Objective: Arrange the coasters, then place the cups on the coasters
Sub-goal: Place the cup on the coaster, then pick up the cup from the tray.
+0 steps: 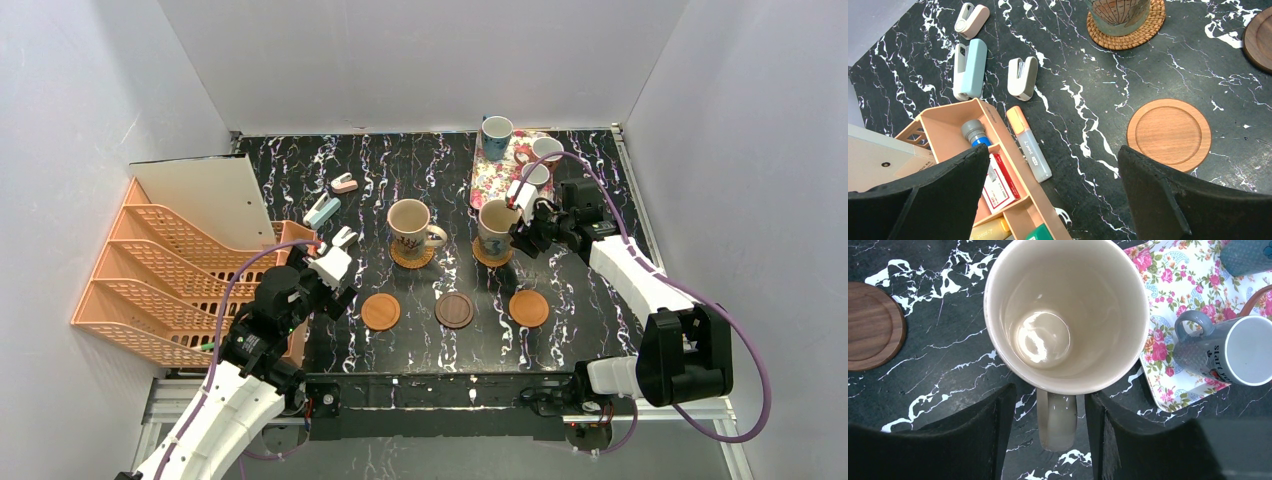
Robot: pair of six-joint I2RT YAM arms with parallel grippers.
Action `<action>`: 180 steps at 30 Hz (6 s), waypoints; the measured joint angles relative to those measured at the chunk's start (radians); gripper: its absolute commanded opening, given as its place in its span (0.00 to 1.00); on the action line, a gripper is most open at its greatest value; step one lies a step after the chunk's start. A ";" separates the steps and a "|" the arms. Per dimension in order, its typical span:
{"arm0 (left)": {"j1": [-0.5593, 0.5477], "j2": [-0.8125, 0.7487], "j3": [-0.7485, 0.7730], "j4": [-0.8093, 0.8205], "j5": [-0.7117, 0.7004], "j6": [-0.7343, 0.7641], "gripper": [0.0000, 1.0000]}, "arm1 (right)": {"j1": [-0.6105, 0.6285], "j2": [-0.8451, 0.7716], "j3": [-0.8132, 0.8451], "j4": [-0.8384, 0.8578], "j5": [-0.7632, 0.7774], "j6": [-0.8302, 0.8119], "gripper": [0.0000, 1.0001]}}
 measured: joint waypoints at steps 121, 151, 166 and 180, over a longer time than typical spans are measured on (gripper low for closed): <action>0.000 0.204 0.000 0.021 -0.065 0.000 0.98 | -0.035 1.029 1.322 -0.007 0.294 0.520 0.98; 0.000 0.171 0.000 0.027 -0.078 -0.001 0.98 | -0.013 1.233 1.540 0.135 0.388 0.693 0.98; 0.000 0.169 -0.008 0.032 -0.080 0.000 0.98 | -0.012 1.255 1.543 0.084 0.407 0.704 0.98; 0.000 0.167 -0.009 0.034 -0.080 -0.001 0.98 | -0.012 1.257 1.543 0.063 0.384 0.681 0.98</action>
